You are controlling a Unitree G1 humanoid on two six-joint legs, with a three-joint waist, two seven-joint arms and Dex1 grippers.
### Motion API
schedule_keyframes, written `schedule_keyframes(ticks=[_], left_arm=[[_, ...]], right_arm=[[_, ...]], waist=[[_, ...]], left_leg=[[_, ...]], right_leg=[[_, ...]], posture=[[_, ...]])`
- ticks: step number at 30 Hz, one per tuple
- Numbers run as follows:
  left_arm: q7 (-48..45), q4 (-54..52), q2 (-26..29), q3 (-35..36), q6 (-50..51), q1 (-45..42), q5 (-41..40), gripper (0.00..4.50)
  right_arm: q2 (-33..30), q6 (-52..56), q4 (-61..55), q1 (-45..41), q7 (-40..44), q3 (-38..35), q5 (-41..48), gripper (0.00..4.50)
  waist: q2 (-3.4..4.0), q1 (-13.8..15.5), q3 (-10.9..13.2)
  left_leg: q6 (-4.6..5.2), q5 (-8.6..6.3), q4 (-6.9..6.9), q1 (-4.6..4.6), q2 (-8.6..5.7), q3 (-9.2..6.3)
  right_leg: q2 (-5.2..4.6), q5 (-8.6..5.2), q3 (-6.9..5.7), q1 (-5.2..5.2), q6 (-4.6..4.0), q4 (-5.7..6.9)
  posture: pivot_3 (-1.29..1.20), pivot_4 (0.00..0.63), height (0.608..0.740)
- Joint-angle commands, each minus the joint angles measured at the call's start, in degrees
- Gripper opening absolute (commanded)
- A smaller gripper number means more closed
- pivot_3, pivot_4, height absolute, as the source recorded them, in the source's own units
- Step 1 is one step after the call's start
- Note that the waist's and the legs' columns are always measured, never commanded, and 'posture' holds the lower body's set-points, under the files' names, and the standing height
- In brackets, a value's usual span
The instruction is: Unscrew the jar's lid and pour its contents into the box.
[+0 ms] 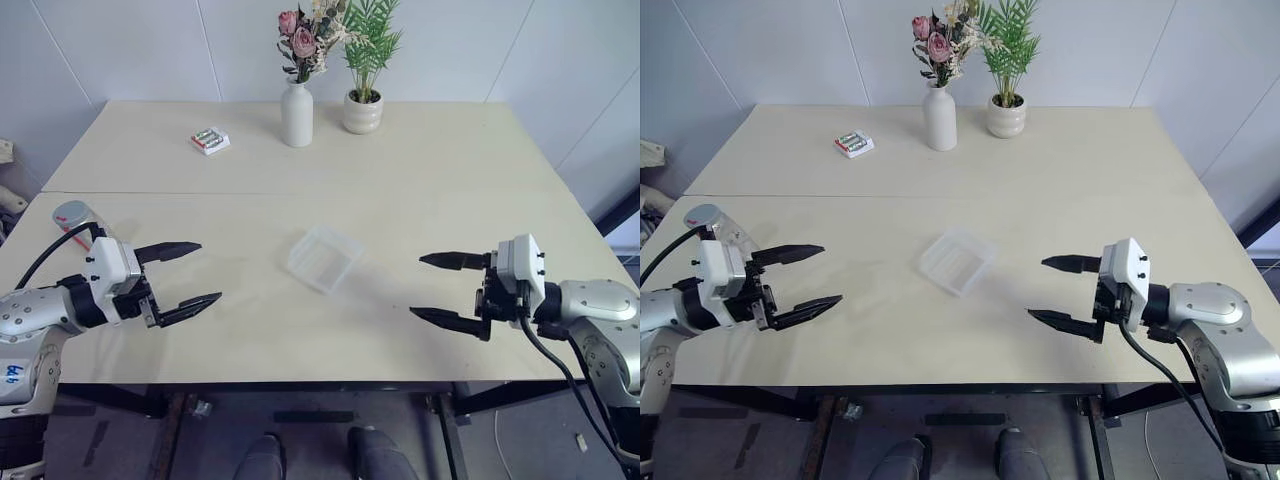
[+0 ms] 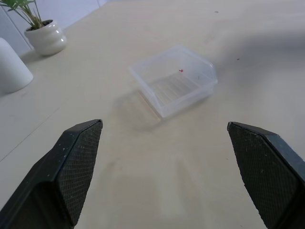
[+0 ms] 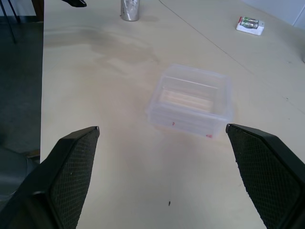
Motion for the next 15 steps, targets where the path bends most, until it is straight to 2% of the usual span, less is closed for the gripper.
schedule_keyframes(ticks=[1, 8, 12, 15], left_arm=[[0.2, -0.5, 0.3, 0.2, 0.1, -0.4, 0.3, 4.5], [7.5, -6.4, -2.5, 5.4, 1.6, 9.2, 1.3, 4.5], [15.7, -10.8, -10.9, 13.5, -1.6, 22.4, 3.3, 4.5], [20.7, -10.3, -15.2, 19.1, -3.1, 26.3, 3.1, 4.5]], right_arm=[[-0.1, -1.5, -0.6, 0.1, -0.3, -1.2, -0.1, 4.49], [3.6, -3.1, 1.9, -3.5, -0.2, 3.1, -1.2, 4.49], [9.1, -2.1, 2.5, -11.1, 0.4, 8.5, 0.0, 4.49], [13.4, -1.4, 2.9, -16.0, -0.1, 11.2, 0.1, 4.49]], waist=[[0.0, 0.0, 0.0], [0.0, -0.5, 0.0], [0.0, -1.5, 0.0], [-0.04, -1.5, 0.0]], left_leg=[[0.0, 0.0, 0.0, 0.0, 0.0, 0.0], [0.0, 0.0, -0.01, 0.03, 0.01, 0.04], [0.0, 0.0, 0.0, 0.03, 0.07, 0.04], [-0.03, -0.02, 0.02, 0.13, 0.13, 0.15]], right_leg=[[0.0, 0.0, 0.0, 0.0, 0.0, 0.0], [-0.02, 0.0, 0.07, -0.01, 0.01, 0.02], [-0.02, 0.03, 0.1, -0.01, 0.02, 0.02], [0.01, 0.05, 0.19, -0.01, 0.0, 0.09]], posture=[[0.0, 0.15, 0.74], [0.0, 0.15, 0.74], [0.0, 0.15, 0.74], [0.0, 0.15, 0.74]])
